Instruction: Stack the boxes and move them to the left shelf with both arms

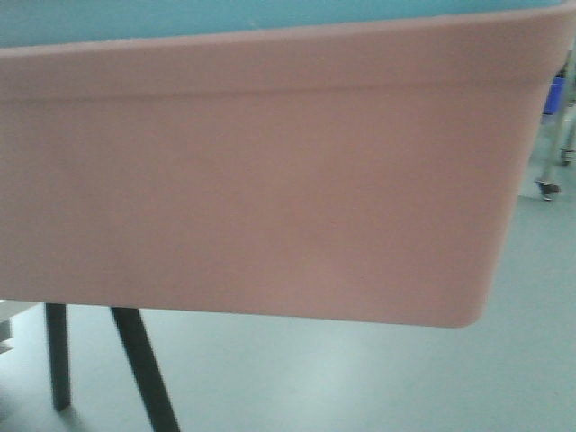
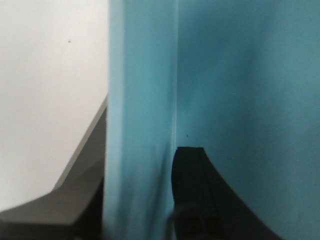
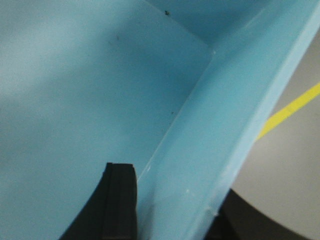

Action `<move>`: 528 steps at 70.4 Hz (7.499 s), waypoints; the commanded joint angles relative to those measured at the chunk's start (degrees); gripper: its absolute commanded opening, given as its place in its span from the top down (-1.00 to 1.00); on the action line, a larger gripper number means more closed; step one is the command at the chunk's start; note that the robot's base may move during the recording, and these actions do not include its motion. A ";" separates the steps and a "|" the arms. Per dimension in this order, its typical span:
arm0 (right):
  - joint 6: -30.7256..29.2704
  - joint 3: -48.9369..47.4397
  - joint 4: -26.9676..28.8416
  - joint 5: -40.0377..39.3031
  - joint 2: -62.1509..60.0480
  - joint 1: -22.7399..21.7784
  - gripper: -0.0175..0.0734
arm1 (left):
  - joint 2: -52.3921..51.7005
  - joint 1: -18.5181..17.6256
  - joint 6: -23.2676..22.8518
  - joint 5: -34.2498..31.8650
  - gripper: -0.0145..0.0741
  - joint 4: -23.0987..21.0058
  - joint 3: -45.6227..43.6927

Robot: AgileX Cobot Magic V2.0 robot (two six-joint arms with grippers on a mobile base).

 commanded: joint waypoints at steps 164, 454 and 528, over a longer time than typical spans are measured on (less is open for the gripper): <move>-3.05 -2.33 7.01 -15.05 -1.79 1.95 0.53 | -0.74 -2.34 3.19 -20.33 0.68 -3.45 -4.08; -3.05 -2.33 6.14 -14.99 -1.79 1.95 0.53 | -0.54 -2.34 3.19 -20.33 0.68 -3.45 -4.08; -3.05 -2.33 5.98 -14.98 -1.79 1.95 0.53 | -0.45 -2.34 3.19 -20.33 0.68 -3.45 -4.08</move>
